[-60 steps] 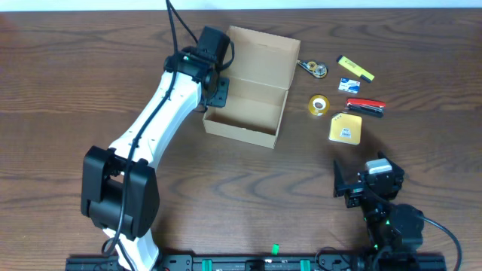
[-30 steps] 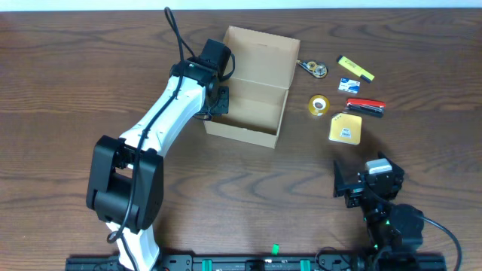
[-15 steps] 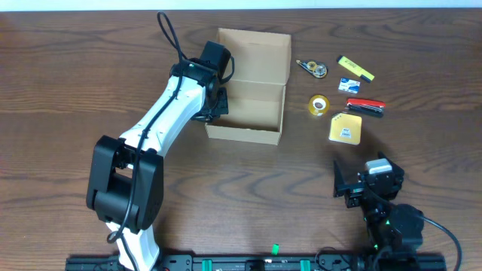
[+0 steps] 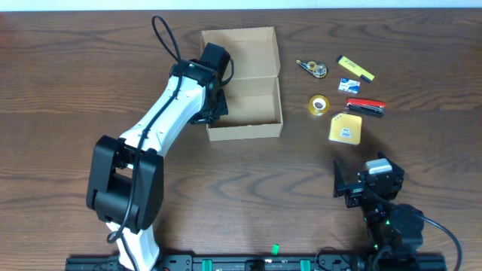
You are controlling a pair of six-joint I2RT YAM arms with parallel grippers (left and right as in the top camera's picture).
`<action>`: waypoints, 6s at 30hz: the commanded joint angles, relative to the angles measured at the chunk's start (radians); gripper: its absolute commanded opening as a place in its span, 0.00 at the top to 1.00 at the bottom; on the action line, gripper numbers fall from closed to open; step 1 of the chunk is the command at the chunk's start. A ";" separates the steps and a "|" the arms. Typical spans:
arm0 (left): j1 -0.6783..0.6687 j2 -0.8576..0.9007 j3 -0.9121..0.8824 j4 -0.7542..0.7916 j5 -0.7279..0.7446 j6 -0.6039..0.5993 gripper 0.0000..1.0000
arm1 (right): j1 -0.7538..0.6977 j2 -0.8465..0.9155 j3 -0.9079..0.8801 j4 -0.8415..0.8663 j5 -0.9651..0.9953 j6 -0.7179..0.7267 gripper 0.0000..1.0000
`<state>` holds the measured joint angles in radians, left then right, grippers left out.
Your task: Pack container
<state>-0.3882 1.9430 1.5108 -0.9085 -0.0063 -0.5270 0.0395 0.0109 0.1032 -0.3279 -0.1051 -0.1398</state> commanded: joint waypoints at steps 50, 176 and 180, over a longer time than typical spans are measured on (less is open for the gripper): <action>0.002 -0.420 0.505 -0.711 0.037 0.775 0.59 | -0.008 -0.006 -0.003 -0.002 -0.004 -0.011 0.01; 0.002 -0.431 0.505 -0.703 0.056 0.774 0.05 | -0.006 1.817 0.854 -0.021 0.161 0.340 0.38; 0.002 -0.431 0.505 -0.703 0.055 0.774 0.05 | -0.006 1.816 0.855 -0.021 0.161 0.341 0.43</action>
<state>-0.3878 1.5223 1.9999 -1.6058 0.0494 0.2405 0.0238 1.8019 0.9520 -0.3428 0.0784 0.2073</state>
